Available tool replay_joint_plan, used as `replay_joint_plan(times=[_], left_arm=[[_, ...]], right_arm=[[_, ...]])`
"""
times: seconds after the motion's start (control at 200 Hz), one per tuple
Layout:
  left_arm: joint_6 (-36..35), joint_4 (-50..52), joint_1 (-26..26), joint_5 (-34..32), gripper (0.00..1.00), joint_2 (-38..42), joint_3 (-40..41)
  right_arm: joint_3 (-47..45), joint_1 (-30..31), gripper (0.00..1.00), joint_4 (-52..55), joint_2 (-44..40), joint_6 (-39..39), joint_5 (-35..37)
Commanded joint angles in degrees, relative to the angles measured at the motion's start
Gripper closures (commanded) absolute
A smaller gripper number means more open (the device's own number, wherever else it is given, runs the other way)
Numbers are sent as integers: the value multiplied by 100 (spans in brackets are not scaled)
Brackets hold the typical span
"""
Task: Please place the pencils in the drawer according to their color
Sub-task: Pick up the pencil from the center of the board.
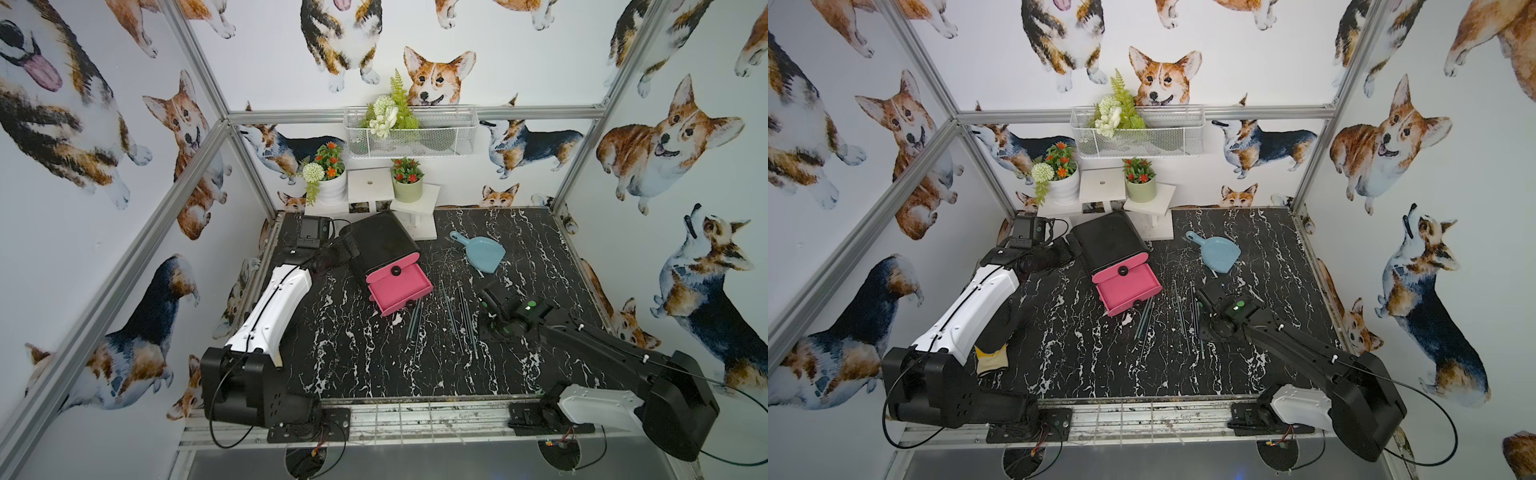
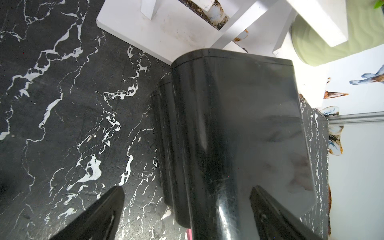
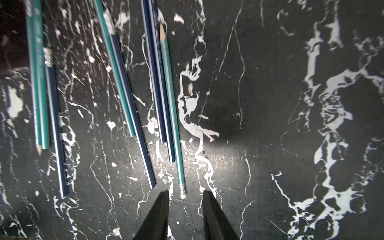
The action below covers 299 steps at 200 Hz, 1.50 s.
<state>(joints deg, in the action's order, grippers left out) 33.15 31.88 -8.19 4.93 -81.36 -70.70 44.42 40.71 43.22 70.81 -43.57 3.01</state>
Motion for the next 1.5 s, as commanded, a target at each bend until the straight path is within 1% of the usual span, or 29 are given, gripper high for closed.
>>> replay_joint_plan(times=[0.0, 0.065, 0.536, 0.696, 0.941, 1.201, 1.411, 1.491], left_arm=[[36, -101, 2, 3, 0, -2, -3], [30, -103, 5, 8, 0, -8, -2], [35, -138, 2, 47, 0, -29, 19], [34, -138, 6, 45, 0, -11, 12], [27, -138, 5, 41, 0, -2, 29], [27, -138, 7, 34, 0, 6, 19], [29, -129, 2, 17, 0, 28, 21], [25, -129, 2, 12, 0, 33, 28]], right_arm=[[88, -6, 69, -94, 312, 189, -126], [135, -15, 72, -156, 500, 218, -113], [231, -17, 73, -565, 1274, 321, -72], [277, -17, 76, -650, 1523, 334, -103], [260, -17, 79, -568, 1632, 273, 72], [188, -19, 79, -503, 1689, 198, 186], [219, -19, 77, -386, 1966, 138, 358], [182, -17, 80, -490, 2007, 150, 294]])
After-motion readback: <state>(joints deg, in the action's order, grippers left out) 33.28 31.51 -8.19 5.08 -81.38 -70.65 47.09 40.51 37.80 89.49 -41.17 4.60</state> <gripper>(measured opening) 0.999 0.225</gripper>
